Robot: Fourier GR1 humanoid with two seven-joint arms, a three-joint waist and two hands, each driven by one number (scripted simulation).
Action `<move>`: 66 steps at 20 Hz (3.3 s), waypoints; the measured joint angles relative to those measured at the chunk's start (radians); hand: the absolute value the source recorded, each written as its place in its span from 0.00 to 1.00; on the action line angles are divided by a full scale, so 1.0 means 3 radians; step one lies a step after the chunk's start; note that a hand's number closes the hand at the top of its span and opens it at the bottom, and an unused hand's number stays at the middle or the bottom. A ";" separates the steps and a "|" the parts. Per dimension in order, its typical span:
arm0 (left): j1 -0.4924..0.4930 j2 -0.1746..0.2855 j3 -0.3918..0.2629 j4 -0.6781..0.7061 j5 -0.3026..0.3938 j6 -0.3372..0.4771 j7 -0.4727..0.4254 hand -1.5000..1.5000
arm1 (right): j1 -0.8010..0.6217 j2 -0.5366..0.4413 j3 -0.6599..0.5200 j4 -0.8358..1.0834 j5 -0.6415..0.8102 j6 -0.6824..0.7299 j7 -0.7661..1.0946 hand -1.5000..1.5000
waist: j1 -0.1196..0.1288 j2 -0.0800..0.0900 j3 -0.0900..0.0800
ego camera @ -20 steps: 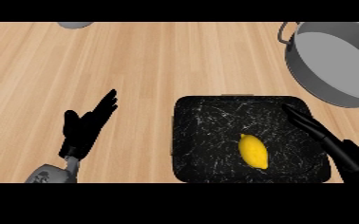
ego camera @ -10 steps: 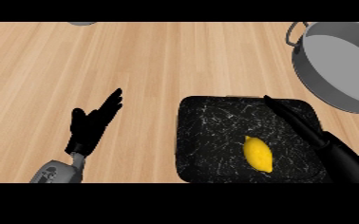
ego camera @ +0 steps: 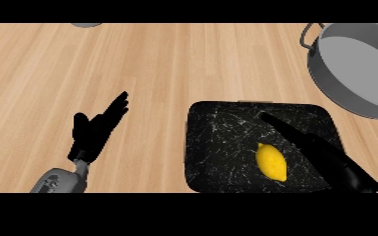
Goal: Pick the lemon from the tray and place it in the pot
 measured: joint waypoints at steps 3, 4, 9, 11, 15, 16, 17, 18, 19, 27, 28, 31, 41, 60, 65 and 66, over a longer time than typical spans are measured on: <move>-0.0013 -0.0058 0.0070 0.0104 -0.0075 -0.0064 -0.0060 0.50 | 0.0057 0.0073 -0.0128 0.0188 0.0137 0.0090 -0.0242 0.00 | -0.0010 -0.0004 0.0003; 0.0018 -0.0060 0.0078 0.0051 -0.0086 -0.0063 -0.0049 0.50 | 0.0090 0.0074 -0.0178 0.0293 0.0191 0.0098 -0.0394 0.00 | -0.0010 -0.0005 0.0002; 0.0018 -0.0146 0.0156 0.0034 -0.0200 -0.0094 0.0010 0.50 | 0.0136 0.0188 -0.0450 0.0628 0.0280 0.0240 -0.0834 0.00 | -0.0015 -0.0004 0.0000; 0.0052 -0.0170 0.0166 -0.0025 -0.0230 -0.0109 0.0047 0.50 | 0.0185 0.0209 -0.0551 0.0706 0.0218 0.0343 -0.0978 0.00 | -0.0017 -0.0002 -0.0001; 0.0077 -0.0215 0.0201 -0.0002 -0.0287 -0.0133 -0.0019 0.50 | 0.0240 0.0328 -0.0648 0.0815 0.0029 0.0512 -0.1175 0.00 | -0.0018 -0.0006 0.0002; 0.0113 -0.0228 0.0197 -0.0051 -0.0300 -0.0130 -0.0014 0.50 | 0.0248 0.0379 -0.0652 0.0837 0.0001 0.0535 -0.1202 0.00 | -0.0016 -0.0006 0.0001; 0.0108 -0.0235 0.0212 -0.0012 -0.0324 -0.0128 -0.0040 0.50 | 0.0270 0.0431 -0.0652 0.0859 -0.0029 0.0551 -0.1237 0.00 | -0.0018 -0.0007 0.0003; 0.0101 -0.0244 0.0220 -0.0014 -0.0323 -0.0141 -0.0018 0.50 | 0.0238 0.0495 -0.0659 0.0932 -0.0062 0.0567 -0.1263 0.00 | -0.0014 -0.0007 0.0004; 0.0106 -0.0245 0.0222 -0.0085 -0.0321 -0.0138 0.0062 0.50 | 0.0215 0.0559 -0.0651 0.0993 -0.0080 0.0584 -0.1284 0.00 | -0.0010 -0.0006 0.0002; 0.0120 -0.0335 0.0295 -0.0092 -0.0422 -0.0196 0.0109 0.50 | 0.0247 0.0887 -0.0722 0.1420 -0.0139 0.0725 -0.1480 0.00 | -0.0014 -0.0002 -0.0001; 0.0114 -0.0340 0.0321 -0.0046 -0.0427 -0.0225 0.0068 0.50 | 0.0217 0.0929 -0.0734 0.1499 -0.0127 0.0735 -0.1518 0.00 | -0.0019 -0.0012 -0.0008; 0.0101 -0.0339 0.0381 -0.0115 -0.0427 -0.0274 0.0180 0.50 | 0.0189 0.1008 -0.0783 0.1598 -0.0123 0.0792 -0.1567 0.00 | -0.0026 -0.0031 -0.0028; 0.0152 -0.0374 0.0429 -0.0102 -0.0484 -0.0334 0.0157 0.50 | 0.0185 0.1050 -0.0758 0.1960 0.0331 0.0702 -0.2476 1.00 | -0.0026 -0.0070 -0.0074; 0.0208 -0.0386 0.0488 -0.0164 -0.0498 -0.0349 0.0083 0.50 | 0.0196 -0.0213 -0.2728 0.3623 -0.0670 0.0991 -0.3595 1.00 | -0.0051 0.0041 0.0028; 0.0168 -0.0430 0.0427 -0.0166 -0.0530 -0.0353 0.0121 0.50 | 0.0085 -0.0652 -0.2957 0.4288 -0.0581 0.0891 -0.3844 1.00 | 0.0031 0.0043 0.0032; 0.0150 -0.0416 0.0443 -0.0160 -0.0518 -0.0368 0.0141 0.50 | 0.0060 -0.0742 -0.2974 0.4390 -0.0546 0.0872 -0.3893 1.00 | 0.0038 0.0042 0.0032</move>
